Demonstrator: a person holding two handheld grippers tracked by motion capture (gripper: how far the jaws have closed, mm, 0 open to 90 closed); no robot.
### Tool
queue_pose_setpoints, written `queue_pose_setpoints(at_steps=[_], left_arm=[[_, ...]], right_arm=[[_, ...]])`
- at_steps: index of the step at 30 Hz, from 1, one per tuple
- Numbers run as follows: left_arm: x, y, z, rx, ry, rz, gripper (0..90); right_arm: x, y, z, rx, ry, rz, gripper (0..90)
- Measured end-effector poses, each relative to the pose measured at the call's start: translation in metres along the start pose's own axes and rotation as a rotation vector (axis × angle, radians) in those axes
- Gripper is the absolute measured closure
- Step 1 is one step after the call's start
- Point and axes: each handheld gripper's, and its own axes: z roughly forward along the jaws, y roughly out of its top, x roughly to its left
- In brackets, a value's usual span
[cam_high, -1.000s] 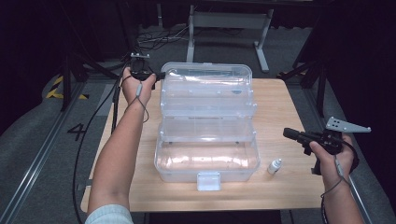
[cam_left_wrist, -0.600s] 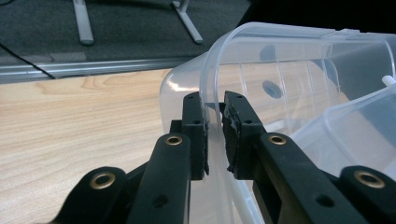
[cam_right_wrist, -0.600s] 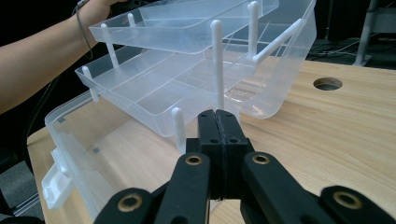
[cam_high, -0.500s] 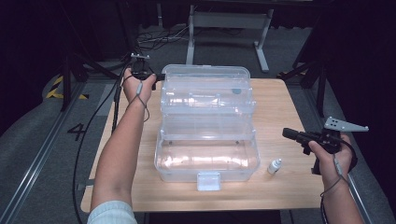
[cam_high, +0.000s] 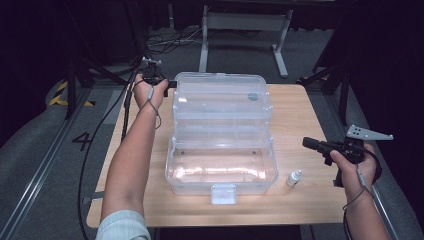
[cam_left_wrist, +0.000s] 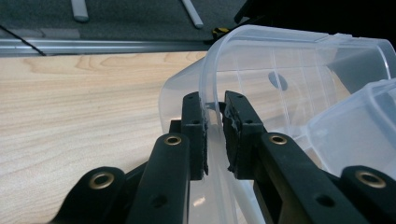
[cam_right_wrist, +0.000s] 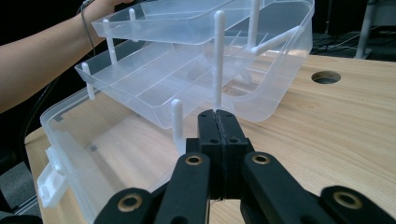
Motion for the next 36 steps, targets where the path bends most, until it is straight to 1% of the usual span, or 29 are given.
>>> queue_pose_setpoints(at_steps=[4, 11, 17, 21, 26, 31, 33, 36], left_arm=[[0.0, 0.0, 0.002, 0.003, 0.004, -0.01, 79.2], [0.004, 0.0, 0.007, 0.028, 0.005, -0.025, 79.0], [0.005, -0.001, 0.009, 0.029, 0.005, -0.031, 78.9], [0.007, -0.002, 0.012, 0.041, 0.005, -0.04, 78.6], [0.007, -0.002, 0.013, 0.04, 0.009, -0.046, 78.6], [0.009, -0.003, 0.014, 0.048, 0.003, -0.047, 78.4], [0.01, -0.004, 0.015, 0.044, 0.007, -0.055, 78.3], [0.012, -0.005, 0.016, 0.049, 0.001, -0.058, 78.1]], right_arm=[[0.0, 0.0, 0.0, 0.002, -0.001, 0.003, 90.0], [-0.001, -0.001, 0.0, 0.003, 0.001, 0.002, 90.0], [-0.001, -0.001, 0.0, 0.002, 0.002, 0.003, 90.0], [-0.002, -0.001, 0.0, 0.004, 0.002, 0.005, 90.0], [-0.002, -0.001, -0.001, 0.002, 0.002, 0.007, 90.0], [-0.002, -0.001, -0.001, 0.0, 0.003, 0.008, 90.0], [-0.001, -0.001, -0.001, 0.002, 0.004, 0.008, 89.8], [0.0, -0.001, -0.002, 0.002, 0.006, 0.01, 89.4]])
